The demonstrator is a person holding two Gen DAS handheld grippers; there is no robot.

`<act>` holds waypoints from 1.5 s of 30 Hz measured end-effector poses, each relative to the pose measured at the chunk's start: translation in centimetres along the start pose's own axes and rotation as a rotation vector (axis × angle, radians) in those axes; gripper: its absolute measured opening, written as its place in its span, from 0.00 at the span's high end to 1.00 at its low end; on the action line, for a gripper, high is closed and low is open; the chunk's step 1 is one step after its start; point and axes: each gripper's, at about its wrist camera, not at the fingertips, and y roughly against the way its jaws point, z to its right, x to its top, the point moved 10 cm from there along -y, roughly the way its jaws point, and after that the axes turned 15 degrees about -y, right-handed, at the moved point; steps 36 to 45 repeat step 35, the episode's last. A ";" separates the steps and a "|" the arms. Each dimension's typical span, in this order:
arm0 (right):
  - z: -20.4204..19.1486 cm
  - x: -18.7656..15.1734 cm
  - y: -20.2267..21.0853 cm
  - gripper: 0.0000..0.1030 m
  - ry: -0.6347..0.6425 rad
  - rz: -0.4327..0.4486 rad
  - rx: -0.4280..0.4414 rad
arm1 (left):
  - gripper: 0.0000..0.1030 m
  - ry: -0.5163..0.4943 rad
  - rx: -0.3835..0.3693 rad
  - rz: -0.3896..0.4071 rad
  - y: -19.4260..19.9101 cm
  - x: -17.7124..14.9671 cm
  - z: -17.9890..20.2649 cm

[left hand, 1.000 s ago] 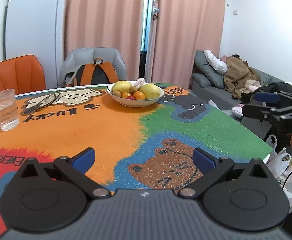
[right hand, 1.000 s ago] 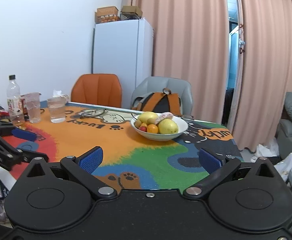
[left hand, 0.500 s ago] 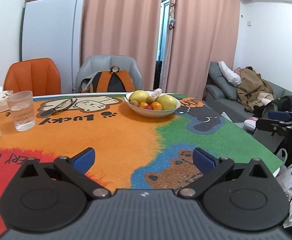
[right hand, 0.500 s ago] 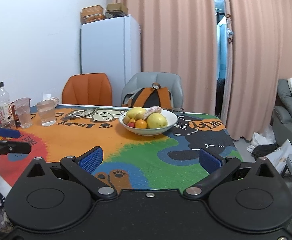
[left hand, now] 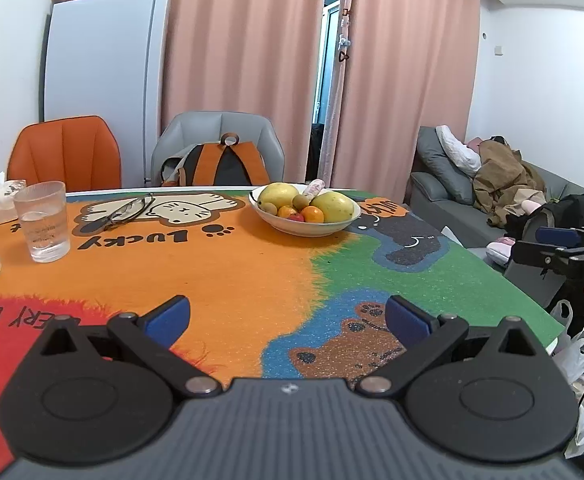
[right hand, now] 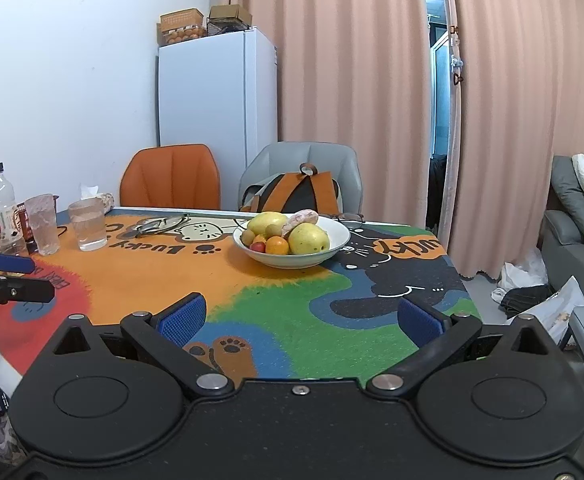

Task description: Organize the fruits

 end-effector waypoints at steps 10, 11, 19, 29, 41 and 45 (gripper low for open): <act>-0.4 -0.2 0.2 0.00 0.011 -0.004 0.009 | 0.00 0.000 0.006 0.004 0.0 0.1 -0.2; -0.4 -0.2 0.2 0.00 0.012 -0.003 0.008 | 0.00 0.002 0.005 0.003 0.0 0.0 -0.2; -0.5 -0.3 0.2 0.00 0.013 -0.003 0.006 | 0.00 0.004 -0.001 0.002 0.1 0.0 -0.2; -0.5 -0.3 0.2 0.00 0.016 -0.004 0.006 | 0.00 0.010 -0.002 0.005 0.3 0.2 -0.1; -0.6 -0.3 0.1 0.00 0.019 -0.007 0.009 | 0.00 -0.001 -0.002 0.006 0.3 0.2 0.1; -0.6 -0.3 0.1 0.00 0.019 -0.007 0.009 | 0.00 -0.001 -0.002 0.006 0.3 0.2 0.1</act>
